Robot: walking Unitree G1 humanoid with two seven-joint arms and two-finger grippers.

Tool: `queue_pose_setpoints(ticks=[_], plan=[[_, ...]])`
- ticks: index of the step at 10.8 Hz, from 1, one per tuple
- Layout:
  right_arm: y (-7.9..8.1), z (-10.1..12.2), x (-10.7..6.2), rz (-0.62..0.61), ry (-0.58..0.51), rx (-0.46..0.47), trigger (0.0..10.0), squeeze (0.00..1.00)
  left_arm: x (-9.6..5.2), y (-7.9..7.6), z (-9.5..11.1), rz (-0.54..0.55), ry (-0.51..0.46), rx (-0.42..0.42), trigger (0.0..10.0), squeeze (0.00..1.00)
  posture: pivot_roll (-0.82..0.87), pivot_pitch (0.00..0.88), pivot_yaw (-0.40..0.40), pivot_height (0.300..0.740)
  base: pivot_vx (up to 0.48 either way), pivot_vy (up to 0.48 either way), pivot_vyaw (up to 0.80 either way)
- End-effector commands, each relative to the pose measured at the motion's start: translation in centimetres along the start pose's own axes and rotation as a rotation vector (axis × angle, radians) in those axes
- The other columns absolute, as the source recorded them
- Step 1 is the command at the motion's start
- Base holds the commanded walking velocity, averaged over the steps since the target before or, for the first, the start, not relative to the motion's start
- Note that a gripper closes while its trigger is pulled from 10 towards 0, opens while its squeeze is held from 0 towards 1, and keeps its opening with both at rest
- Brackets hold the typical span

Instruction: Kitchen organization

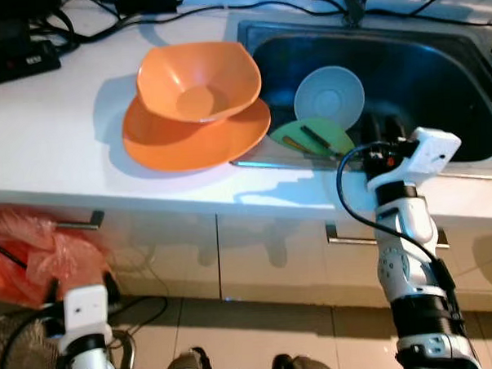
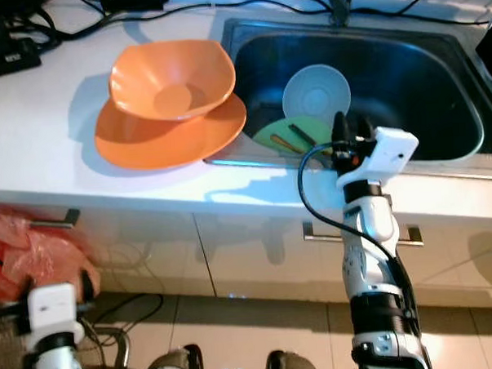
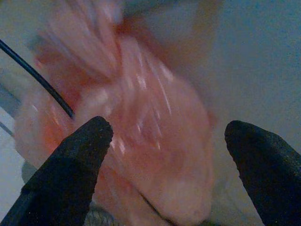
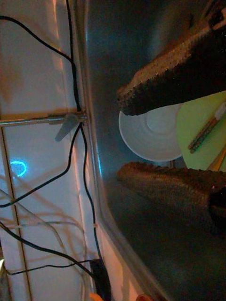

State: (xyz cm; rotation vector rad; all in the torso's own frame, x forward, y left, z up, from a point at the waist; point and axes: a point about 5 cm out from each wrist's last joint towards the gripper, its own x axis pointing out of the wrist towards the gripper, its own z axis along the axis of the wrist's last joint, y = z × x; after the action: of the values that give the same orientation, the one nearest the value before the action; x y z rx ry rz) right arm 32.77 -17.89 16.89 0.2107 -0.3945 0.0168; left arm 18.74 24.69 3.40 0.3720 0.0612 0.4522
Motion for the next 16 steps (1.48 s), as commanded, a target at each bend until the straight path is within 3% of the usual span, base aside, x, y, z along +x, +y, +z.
queue_pose_setpoints(ticks=[1,3,4,5,10,12,14,15,16], plan=[[-0.3,-0.5,-0.3,-0.003,0.029,0.004,10.0,0.00,-0.4,0.2,0.9,0.024,-0.032,0.014,10.0,0.00,0.16,0.224,-0.053,0.740,0.000,0.000,0.00],[-0.4,-0.4,-0.2,-0.001,0.030,0.002,10.0,0.00,-0.9,0.5,3.9,0.048,-0.150,0.027,10.0,0.00,0.17,0.228,-0.059,0.740,0.000,0.000,0.00],[-0.4,-0.5,-0.2,0.003,0.032,0.002,10.0,0.00,-0.7,0.4,6.0,0.041,-0.247,0.079,10.0,0.00,0.17,0.226,-0.062,0.740,0.000,0.000,0.00],[-0.2,-0.5,-0.1,0.007,0.033,0.003,10.0,0.00,-0.2,0.3,8.2,0.032,-0.347,0.124,10.0,0.00,0.17,0.223,-0.060,0.740,0.000,0.000,0.00],[-0.2,-0.6,-0.1,-0.004,0.023,0.008,10.0,0.00,3.4,-0.6,19.3,-0.047,-0.694,0.121,10.0,0.00,0.16,0.191,-0.038,0.740,0.000,0.000,0.00],[-0.2,-0.5,-0.2,-0.013,0.015,0.009,10.0,0.00,4.2,-0.9,22.0,-0.111,-0.737,0.077,10.0,0.00,0.15,0.172,-0.025,0.740,0.000,0.000,0.00],[-0.3,-0.7,-0.3,-0.019,0.015,0.008,10.0,0.00,5.3,-1.5,23.5,-0.188,-0.710,0.014,10.0,0.00,0.15,0.154,-0.016,0.740,0.000,0.000,0.00],[-0.3,-0.6,-0.2,-0.023,0.011,0.009,10.0,0.00,6.0,-2.0,23.3,-0.241,-0.647,-0.051,10.0,0.00,0.14,0.145,-0.012,0.740,0.000,0.000,0.00],[-0.3,-0.6,-0.1,-0.023,0.010,0.009,10.0,0.00,6.3,-2.7,24.5,-0.268,-0.658,-0.081,10.0,0.00,0.14,0.139,-0.012,0.740,0.000,0.000,0.00]])
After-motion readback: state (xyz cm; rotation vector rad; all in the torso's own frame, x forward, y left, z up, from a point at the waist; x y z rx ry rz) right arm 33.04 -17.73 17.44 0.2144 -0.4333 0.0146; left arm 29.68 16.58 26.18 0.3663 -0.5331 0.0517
